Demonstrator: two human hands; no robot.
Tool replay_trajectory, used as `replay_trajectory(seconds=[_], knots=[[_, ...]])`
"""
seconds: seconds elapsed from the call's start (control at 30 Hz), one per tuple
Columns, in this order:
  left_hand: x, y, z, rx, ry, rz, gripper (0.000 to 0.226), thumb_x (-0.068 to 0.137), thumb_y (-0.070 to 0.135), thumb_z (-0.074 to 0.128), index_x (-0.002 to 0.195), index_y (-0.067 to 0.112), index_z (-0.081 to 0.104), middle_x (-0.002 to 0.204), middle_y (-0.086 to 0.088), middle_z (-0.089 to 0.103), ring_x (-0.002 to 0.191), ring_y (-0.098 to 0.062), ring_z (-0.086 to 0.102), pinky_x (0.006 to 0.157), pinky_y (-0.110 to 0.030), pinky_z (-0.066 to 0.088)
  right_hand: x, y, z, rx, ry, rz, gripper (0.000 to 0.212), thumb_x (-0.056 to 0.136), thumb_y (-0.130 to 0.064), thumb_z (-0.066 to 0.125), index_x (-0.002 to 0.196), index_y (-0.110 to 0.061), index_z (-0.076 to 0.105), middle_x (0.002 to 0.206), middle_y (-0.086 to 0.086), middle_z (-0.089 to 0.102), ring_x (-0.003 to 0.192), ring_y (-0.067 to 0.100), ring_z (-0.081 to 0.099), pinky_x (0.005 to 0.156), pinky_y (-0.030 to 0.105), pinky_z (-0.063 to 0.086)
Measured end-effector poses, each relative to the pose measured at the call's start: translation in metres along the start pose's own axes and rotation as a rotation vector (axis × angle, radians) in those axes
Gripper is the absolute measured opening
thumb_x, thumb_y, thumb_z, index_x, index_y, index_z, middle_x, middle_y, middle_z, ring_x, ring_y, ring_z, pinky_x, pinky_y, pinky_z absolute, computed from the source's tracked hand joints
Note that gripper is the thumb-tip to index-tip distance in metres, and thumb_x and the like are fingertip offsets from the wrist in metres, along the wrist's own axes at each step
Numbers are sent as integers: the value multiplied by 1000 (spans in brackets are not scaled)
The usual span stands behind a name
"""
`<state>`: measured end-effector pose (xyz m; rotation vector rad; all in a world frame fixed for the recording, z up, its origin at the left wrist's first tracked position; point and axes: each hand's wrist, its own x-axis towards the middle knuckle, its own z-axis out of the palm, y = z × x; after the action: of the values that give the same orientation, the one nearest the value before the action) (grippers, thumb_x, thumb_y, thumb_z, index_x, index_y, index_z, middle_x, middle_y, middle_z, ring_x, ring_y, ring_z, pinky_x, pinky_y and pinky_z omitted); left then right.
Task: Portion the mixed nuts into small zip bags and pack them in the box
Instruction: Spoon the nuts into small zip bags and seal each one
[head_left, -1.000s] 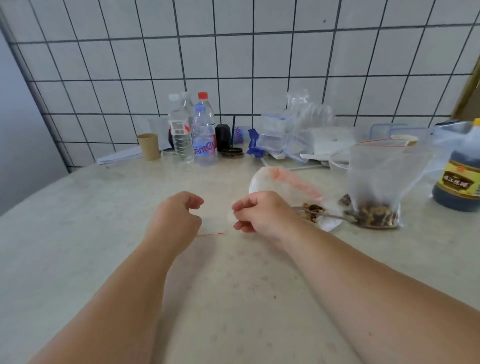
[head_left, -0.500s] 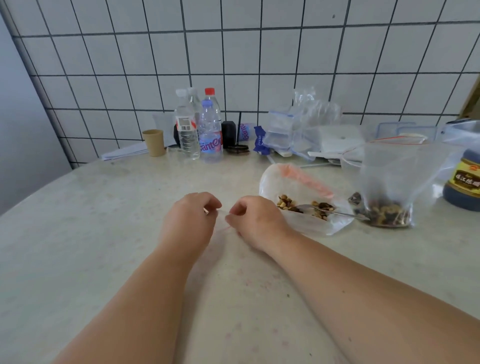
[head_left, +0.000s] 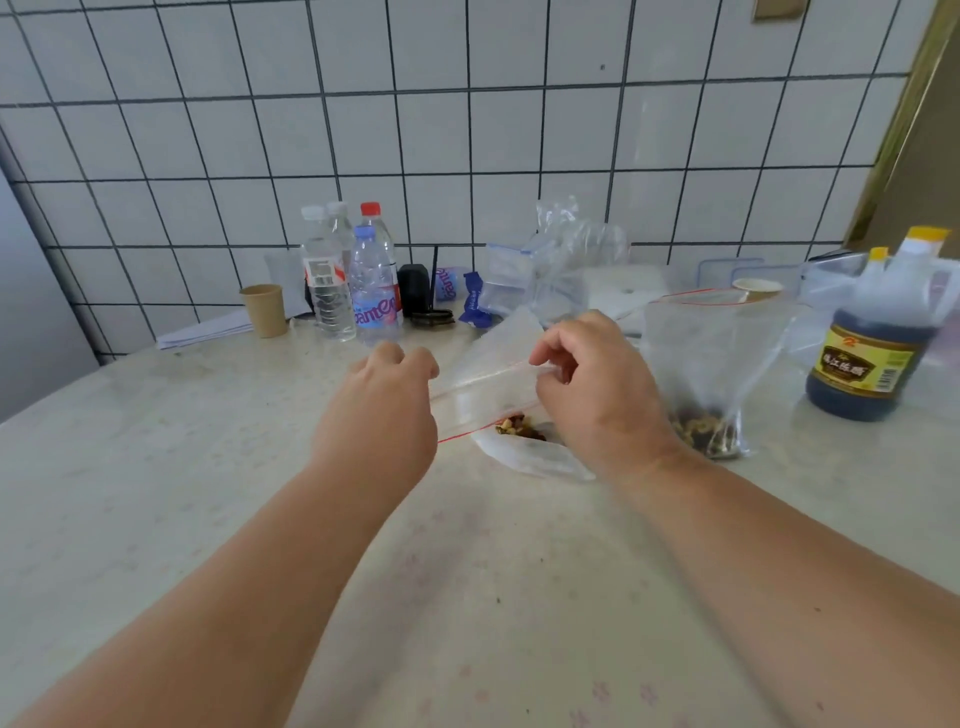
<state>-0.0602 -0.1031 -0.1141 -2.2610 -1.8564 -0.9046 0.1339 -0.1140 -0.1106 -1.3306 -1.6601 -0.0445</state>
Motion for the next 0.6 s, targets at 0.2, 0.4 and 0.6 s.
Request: replay_trajectory(seconds=[0.2,0.4,0.6], knots=[[15,40,18,-290,-60,-163,11,101,24,53,107,22,62,106,3,66,92,-24,65,75,-36,50,-9,43,-22,-49,69,113,25,80,-1,65,85,-25,60,89,-11,49,71,-7,52,66,1,35],[1,48,57,-554,39,-148,29,95,15,65,83,39,54,97,16,58,82,11,55,60,-7,39,-28,66,-12,10,102,105,17,83,-1,68,89,-16,67,87,-8,55,75,-7,52,71,3,36],[5,29,64,-497,99,-200,30,88,11,66,86,39,57,93,17,60,78,2,59,59,-15,37,-27,72,-17,19,104,141,23,76,1,69,84,-20,66,83,-8,54,76,5,54,65,5,38]])
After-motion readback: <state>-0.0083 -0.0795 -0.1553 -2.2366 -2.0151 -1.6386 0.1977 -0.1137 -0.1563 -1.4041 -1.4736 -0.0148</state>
